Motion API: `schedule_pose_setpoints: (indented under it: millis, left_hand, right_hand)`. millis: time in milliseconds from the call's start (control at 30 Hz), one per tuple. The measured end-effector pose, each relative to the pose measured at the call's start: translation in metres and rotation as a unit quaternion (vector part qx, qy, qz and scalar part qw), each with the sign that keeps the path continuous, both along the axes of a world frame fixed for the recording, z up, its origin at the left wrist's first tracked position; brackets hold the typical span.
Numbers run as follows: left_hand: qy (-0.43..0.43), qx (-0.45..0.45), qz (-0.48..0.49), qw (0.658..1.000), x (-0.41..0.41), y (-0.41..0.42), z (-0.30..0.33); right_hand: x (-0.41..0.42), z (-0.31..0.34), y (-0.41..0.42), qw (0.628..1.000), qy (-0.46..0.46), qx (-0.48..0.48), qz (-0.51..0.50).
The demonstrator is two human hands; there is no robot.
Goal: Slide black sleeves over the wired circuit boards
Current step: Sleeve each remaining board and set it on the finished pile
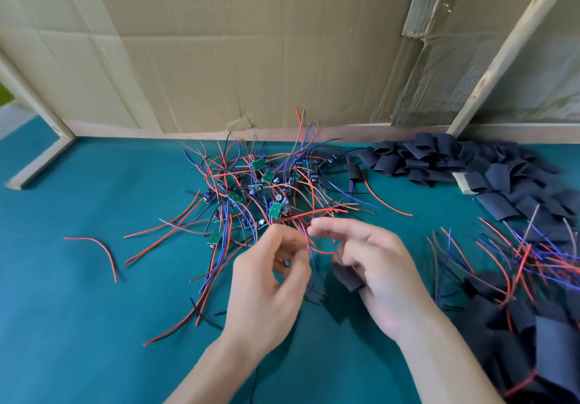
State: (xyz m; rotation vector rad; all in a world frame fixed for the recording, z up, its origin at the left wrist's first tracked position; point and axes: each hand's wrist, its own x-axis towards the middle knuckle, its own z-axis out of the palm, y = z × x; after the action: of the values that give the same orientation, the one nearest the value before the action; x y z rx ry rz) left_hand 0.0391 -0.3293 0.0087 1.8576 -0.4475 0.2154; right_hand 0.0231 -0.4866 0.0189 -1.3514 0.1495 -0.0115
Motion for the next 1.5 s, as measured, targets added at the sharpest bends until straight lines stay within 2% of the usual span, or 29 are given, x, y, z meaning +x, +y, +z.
schedule_pose_setpoints:
  millis: [100, 167, 267, 367, 400, 500, 600, 667, 767, 833, 933, 1000, 1133, 1267, 1367, 1500]
  left_hand:
    - [0.103, -0.036, 0.027, 0.994, 0.008, 0.003, -0.004]
    - [0.159, -0.077, 0.015, 0.984, 0.012, 0.004, -0.005]
    - [0.26, -0.186, -0.051, 0.946, 0.013, 0.002, 0.002]
    - [0.39, -0.348, -0.098, 0.847, 0.018, 0.004, 0.01]
    - [0.404, -0.363, -0.105, 0.833, 0.02, 0.006, 0.01]
    - [0.401, -0.298, -0.149, 0.854, 0.02, 0.011, 0.011]
    - [0.382, -0.263, -0.146, 0.874, 0.017, 0.008, 0.008]
    - [0.364, -0.255, -0.121, 0.888, 0.018, 0.007, 0.007]
    - [0.329, -0.213, -0.125, 0.912, 0.016, 0.005, 0.005]
    - [0.299, -0.17, -0.139, 0.929, 0.011, 0.001, 0.005]
    - [0.253, -0.096, -0.152, 0.951, 0.004, -0.005, 0.004]
    - [0.24, -0.073, -0.141, 0.958, 0.002, -0.004, 0.004]
    - [0.251, -0.065, -0.123, 0.958, 0.003, -0.002, 0.006]
    - [0.251, -0.102, -0.12, 0.955, 0.0, -0.005, 0.008]
    - [0.232, -0.103, -0.135, 0.958, -0.004, -0.005, 0.011]
    - [0.239, -0.092, -0.161, 0.953, -0.004, -0.005, 0.011]
  right_hand:
    - [0.0, 0.002, -0.008, 0.986, -0.031, 0.166, 0.016]
    - [-0.002, 0.003, -0.011, 0.973, -0.056, 0.221, 0.045]
    - [-0.006, 0.002, -0.011, 0.97, -0.064, 0.178, 0.152]
    - [-0.01, 0.002, -0.006, 0.951, -0.039, 0.078, 0.295]
    - [-0.011, 0.002, -0.005, 0.941, -0.034, 0.053, 0.334]
    - [-0.012, 0.003, -0.004, 0.92, -0.016, 0.023, 0.39]
    - [-0.012, 0.004, -0.015, 0.934, 0.005, 0.023, 0.357]
    - [-0.011, 0.005, -0.027, 0.966, 0.009, 0.039, 0.257]
    - [-0.009, 0.005, -0.032, 0.998, -0.024, 0.057, 0.025]
    - [-0.008, 0.003, -0.023, 0.995, -0.053, 0.018, -0.078]
    - [-0.011, -0.003, 0.002, 0.975, -0.08, -0.127, -0.163]
    - [-0.015, -0.005, 0.016, 0.96, -0.096, -0.168, -0.2]
    - [-0.024, -0.004, 0.027, 0.965, -0.1, -0.153, -0.188]
    - [-0.027, 0.0, 0.017, 0.992, -0.06, -0.036, -0.108]
    - [-0.027, 0.001, 0.013, 0.998, -0.044, 0.021, -0.037]
    - [-0.028, 0.001, 0.01, 0.999, -0.037, 0.029, -0.016]
